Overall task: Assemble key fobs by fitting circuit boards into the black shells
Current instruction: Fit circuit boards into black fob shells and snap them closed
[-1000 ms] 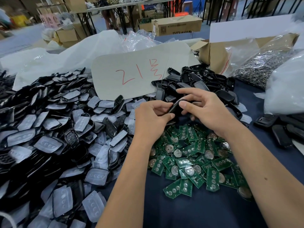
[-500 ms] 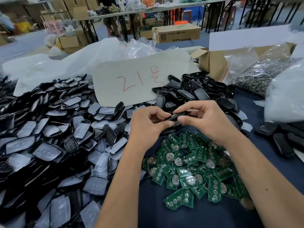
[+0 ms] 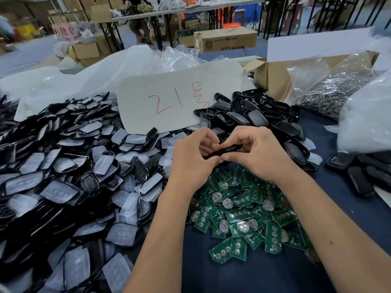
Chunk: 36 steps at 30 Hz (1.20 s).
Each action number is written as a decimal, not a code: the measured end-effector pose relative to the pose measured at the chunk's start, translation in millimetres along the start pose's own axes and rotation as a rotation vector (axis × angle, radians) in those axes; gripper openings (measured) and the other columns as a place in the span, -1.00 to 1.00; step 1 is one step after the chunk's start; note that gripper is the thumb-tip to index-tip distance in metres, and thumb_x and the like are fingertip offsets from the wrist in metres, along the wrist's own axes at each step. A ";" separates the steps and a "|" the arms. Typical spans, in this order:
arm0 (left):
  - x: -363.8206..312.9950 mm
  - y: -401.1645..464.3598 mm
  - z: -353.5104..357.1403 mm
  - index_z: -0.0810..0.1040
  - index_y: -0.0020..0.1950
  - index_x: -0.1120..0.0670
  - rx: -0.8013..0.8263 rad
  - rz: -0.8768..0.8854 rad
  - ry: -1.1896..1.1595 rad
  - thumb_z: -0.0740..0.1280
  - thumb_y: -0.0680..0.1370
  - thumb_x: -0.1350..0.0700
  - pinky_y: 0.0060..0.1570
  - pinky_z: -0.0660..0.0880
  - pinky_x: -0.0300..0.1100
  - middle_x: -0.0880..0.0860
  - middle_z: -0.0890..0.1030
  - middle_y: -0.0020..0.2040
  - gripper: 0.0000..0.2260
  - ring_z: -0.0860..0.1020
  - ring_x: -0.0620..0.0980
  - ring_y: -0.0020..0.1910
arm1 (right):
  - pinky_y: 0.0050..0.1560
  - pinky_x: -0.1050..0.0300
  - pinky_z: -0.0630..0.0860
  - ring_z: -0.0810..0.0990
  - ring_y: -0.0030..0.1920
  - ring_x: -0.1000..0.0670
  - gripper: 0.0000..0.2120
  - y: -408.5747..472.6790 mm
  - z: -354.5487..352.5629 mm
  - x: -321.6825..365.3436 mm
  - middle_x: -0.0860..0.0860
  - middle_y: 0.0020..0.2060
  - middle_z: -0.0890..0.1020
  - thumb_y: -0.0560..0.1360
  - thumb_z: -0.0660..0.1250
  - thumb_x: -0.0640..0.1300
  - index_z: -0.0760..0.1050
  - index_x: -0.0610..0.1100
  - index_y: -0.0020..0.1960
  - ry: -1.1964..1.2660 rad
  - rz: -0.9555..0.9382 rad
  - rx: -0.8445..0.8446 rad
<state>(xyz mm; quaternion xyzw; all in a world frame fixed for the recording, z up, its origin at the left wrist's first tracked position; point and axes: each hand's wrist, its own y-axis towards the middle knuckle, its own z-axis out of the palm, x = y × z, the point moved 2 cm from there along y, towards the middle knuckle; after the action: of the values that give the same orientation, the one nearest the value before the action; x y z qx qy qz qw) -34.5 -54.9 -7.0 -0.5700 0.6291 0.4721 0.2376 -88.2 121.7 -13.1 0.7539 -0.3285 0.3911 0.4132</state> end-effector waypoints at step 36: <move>-8.0 -1.4 -5.7 0.66 0.28 0.07 0.294 -0.262 -1.005 0.43 0.51 0.28 -0.07 0.69 -0.15 0.07 0.70 0.03 -0.65 0.71 0.00 -0.12 | -0.48 0.37 0.24 0.39 -0.44 0.15 -0.67 -6.1 2.6 5.1 -0.24 -0.09 0.50 0.51 0.45 -0.05 0.68 -0.30 0.10 0.806 0.446 0.121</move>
<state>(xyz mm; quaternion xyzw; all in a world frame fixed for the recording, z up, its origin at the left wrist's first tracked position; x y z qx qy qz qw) -29.9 -55.7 1.8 -0.3083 0.4210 0.5601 0.6434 -80.0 121.3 -11.9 0.4753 -0.2724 0.7508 0.3690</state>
